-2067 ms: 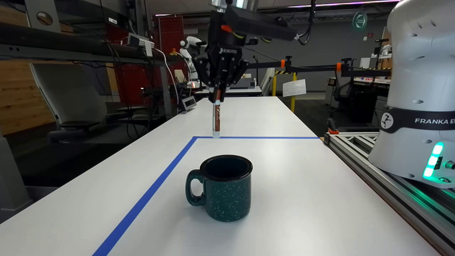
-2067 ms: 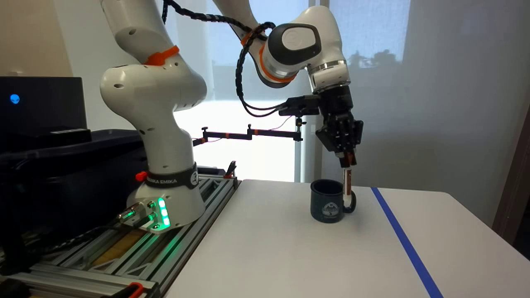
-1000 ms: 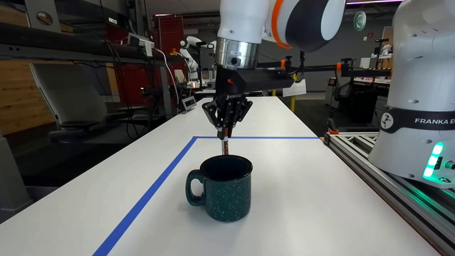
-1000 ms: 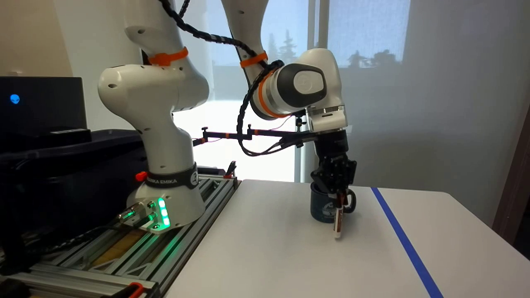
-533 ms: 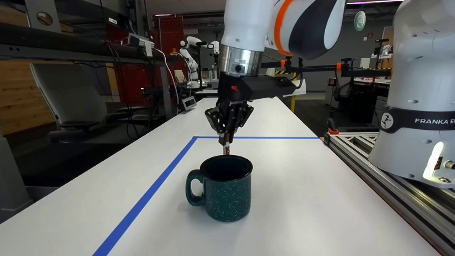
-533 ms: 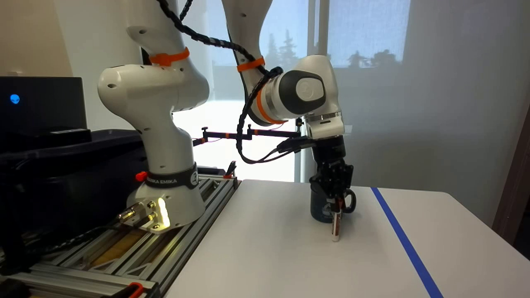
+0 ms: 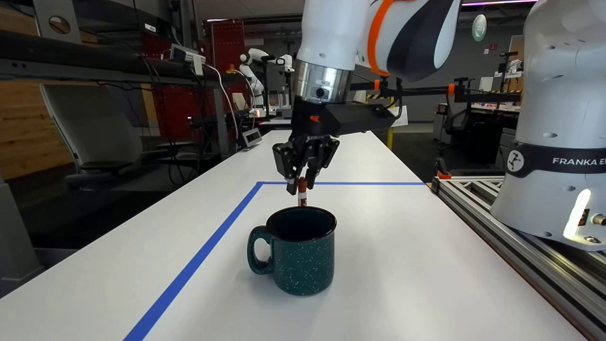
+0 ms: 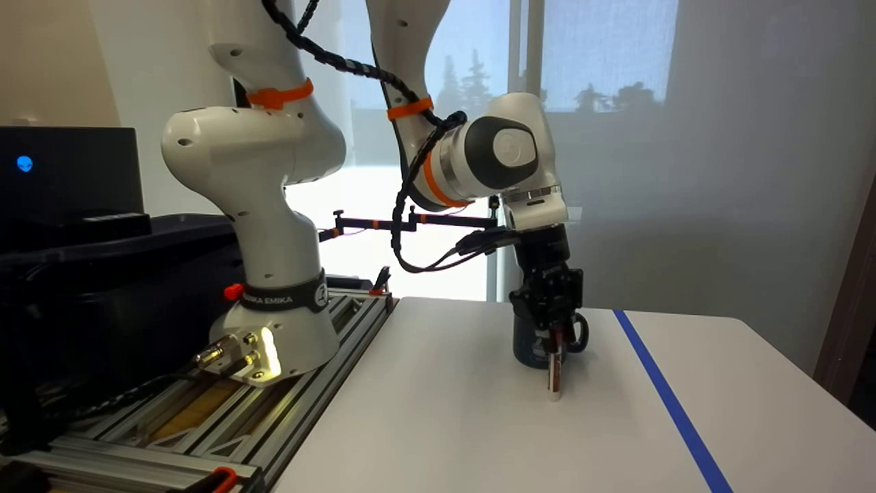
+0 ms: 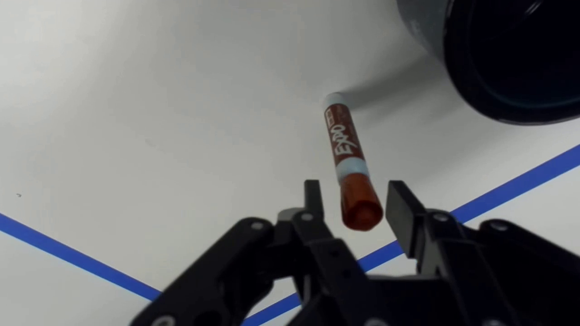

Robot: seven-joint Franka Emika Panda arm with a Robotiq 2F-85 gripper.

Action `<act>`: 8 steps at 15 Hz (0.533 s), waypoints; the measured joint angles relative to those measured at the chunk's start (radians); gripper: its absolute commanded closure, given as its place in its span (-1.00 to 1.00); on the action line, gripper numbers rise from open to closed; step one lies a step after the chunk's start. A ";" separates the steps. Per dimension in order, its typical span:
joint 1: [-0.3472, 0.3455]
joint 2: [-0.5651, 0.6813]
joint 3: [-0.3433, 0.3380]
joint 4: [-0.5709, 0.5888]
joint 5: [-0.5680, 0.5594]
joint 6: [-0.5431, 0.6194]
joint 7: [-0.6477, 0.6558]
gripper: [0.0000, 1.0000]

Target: Put the red marker upright on the table.

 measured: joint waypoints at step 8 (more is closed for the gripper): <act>0.003 0.000 0.002 0.004 -0.013 0.016 0.022 -1.00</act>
